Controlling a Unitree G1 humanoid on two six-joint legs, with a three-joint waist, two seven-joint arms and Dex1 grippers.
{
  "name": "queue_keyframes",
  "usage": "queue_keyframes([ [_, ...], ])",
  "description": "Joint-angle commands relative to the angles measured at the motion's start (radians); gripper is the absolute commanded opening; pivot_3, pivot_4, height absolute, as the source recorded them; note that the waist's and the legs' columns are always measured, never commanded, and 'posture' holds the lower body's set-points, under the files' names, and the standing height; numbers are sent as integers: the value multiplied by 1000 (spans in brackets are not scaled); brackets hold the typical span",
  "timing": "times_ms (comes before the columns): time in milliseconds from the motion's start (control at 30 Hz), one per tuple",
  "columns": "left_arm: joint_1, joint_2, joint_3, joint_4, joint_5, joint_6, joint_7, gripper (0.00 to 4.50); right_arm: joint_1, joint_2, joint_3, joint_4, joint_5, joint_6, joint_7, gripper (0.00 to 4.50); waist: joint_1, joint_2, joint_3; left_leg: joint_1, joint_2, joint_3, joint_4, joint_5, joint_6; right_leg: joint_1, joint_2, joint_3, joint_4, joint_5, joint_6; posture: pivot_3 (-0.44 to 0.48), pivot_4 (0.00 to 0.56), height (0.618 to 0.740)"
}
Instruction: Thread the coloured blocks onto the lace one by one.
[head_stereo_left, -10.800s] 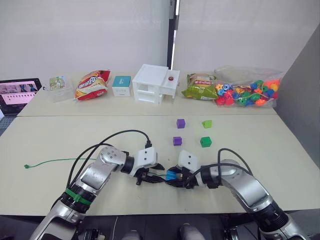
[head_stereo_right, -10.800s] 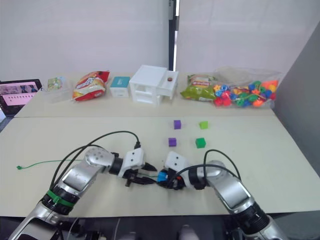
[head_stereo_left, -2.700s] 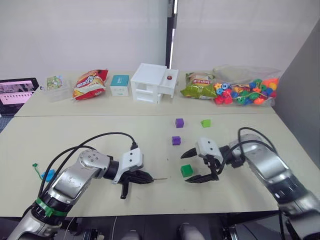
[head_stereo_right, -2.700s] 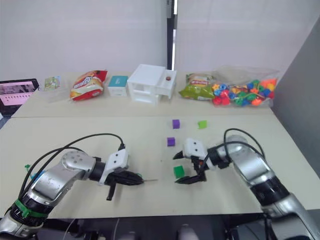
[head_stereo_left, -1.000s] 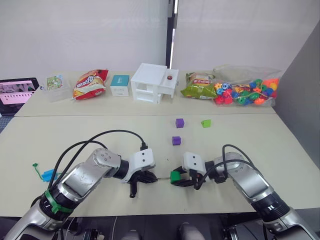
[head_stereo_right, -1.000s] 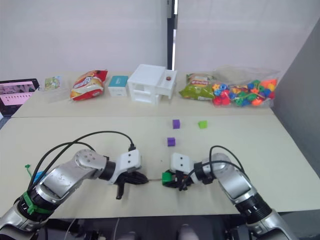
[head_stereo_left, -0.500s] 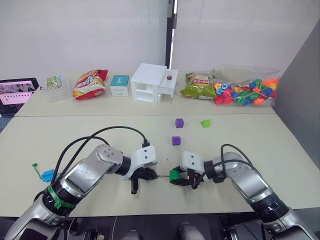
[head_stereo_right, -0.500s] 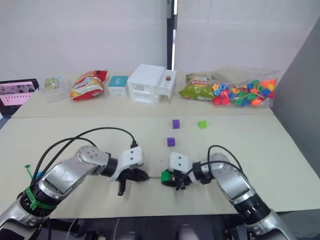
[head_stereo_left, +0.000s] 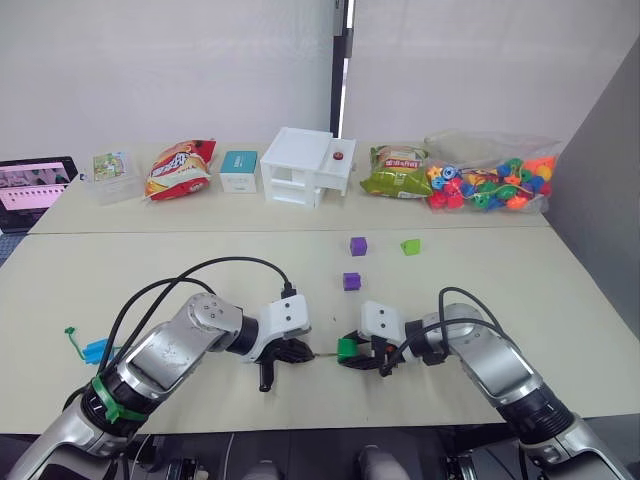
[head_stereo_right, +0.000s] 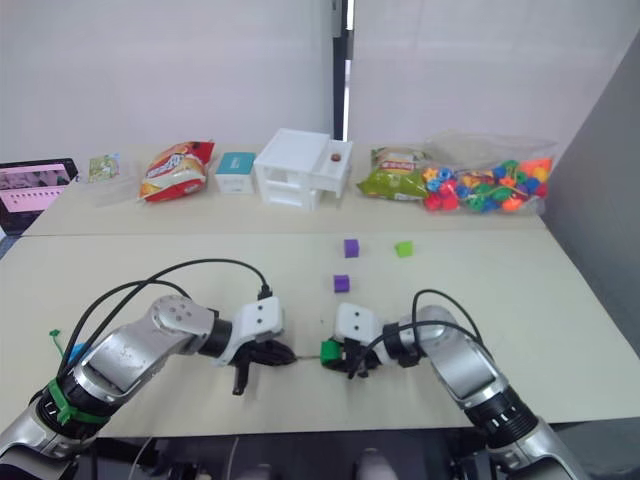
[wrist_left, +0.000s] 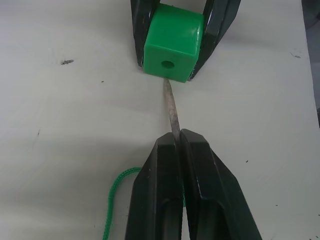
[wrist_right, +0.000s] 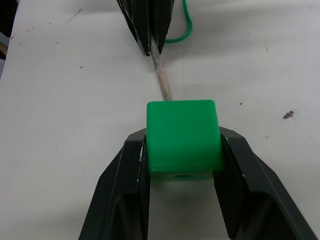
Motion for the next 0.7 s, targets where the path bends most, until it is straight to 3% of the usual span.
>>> queue_keyframes([
  [33,13,-6,2,-9,-8,-43,-16,0,16,2,11,-26,6,-23,-5,1200,0,0,0,0,0,0,0,0,0,0,0,0,0,0,0,0,150,740],
  [700,-13,19,30,-25,-8,-21,-3,0,27,-21,20,-10,-2,-42,5,1200,1,0,0,0,0,0,0,0,0,0,0,0,0,0,0,0,150,740],
])
